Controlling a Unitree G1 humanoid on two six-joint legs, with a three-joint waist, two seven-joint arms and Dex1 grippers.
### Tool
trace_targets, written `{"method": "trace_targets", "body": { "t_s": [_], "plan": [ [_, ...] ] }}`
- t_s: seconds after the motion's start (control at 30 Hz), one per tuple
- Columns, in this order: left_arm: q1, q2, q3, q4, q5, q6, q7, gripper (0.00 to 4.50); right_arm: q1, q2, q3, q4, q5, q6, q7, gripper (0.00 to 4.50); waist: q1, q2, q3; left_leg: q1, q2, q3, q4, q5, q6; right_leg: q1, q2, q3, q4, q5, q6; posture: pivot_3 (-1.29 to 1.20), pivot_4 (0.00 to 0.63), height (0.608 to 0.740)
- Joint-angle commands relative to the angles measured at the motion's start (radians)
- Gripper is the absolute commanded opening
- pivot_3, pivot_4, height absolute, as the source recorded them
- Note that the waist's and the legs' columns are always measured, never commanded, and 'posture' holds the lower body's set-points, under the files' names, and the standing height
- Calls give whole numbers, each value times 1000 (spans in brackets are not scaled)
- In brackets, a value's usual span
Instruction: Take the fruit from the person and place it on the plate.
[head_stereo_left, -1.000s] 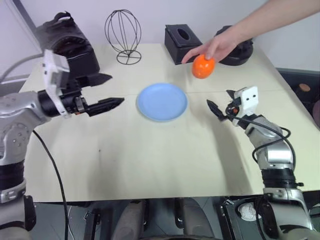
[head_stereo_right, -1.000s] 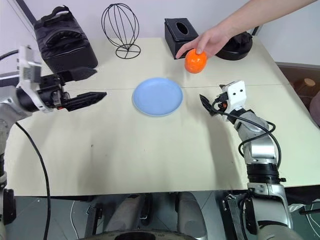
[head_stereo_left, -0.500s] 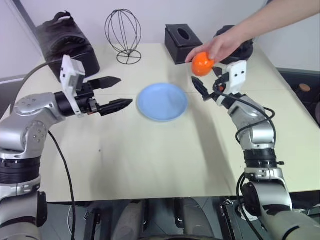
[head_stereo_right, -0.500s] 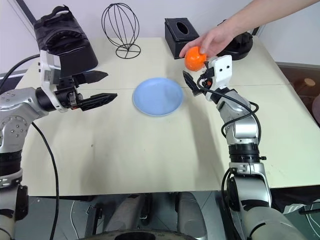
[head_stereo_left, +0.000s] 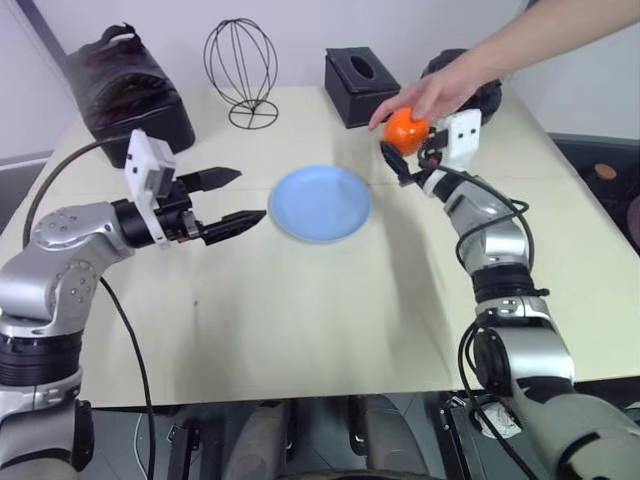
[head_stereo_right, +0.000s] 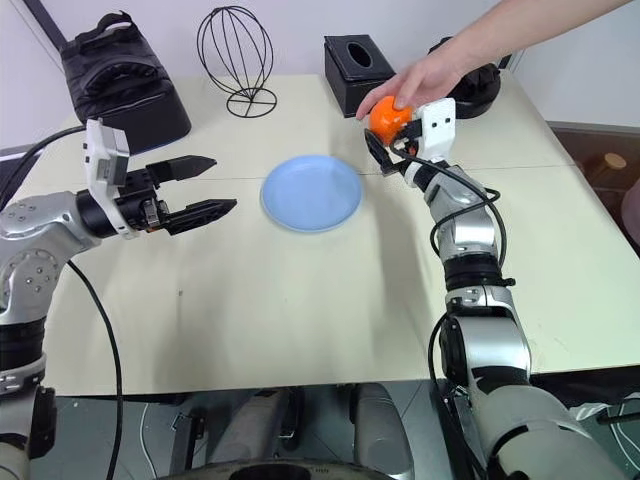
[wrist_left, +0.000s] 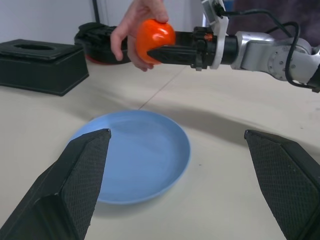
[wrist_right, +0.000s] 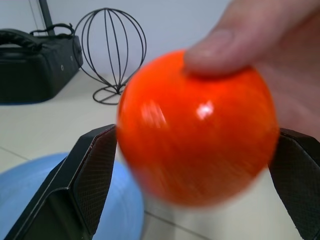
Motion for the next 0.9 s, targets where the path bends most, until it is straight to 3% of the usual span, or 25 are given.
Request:
{"method": "trace_targets", "body": {
  "t_s": [0.03,0.1,0.13,0.37,0.53,0.8,0.87,0.9],
  "plan": [
    [-1,3,34,-36,-9,-15,11,4500,-37,6,-18,12,3,-52,4,3968,1,0,0,0,0,0,0,0,0,0,0,0,0,0,0,0,150,740],
    [2,2,36,-40,-11,-15,14,4500,-36,5,-17,16,4,-60,7,3313,0,0,0,0,0,0,0,0,0,0,0,0,0,0,0,0,150,740],
    [4,3,37,-42,-12,-15,16,4500,-35,3,-18,15,5,-61,9,3207,0,0,0,0,0,0,0,0,0,0,0,0,0,0,0,0,150,740],
    [14,10,44,-47,-13,-9,19,4500,-9,13,6,-35,22,6,60,3207,-1,0,0,0,0,0,0,0,0,0,0,0,0,0,0,0,150,740],
    [83,57,56,-54,12,-2,2,4500,78,112,119,-147,6,112,126,3207,-12,0,0,0,1,0,-1,0,0,-1,0,0,1,0,0,0,150,740],
    [160,80,70,-101,19,0,23,4500,5,196,148,13,-43,69,88,3207,-15,1,0,-1,-1,0,-2,0,-1,-3,-1,1,2,0,0,0,150,740],
    [169,78,72,-109,19,0,28,4500,-13,199,146,53,-51,44,87,4216,-17,1,0,-1,-1,0,-2,0,-1,-3,-1,1,2,0,0,0,150,740],
    [171,77,73,-114,18,1,32,4500,-20,199,145,67,-50,36,99,4456,-19,1,0,-1,0,0,-2,0,-1,-3,0,1,2,0,0,0,150,740]
  ]
}}
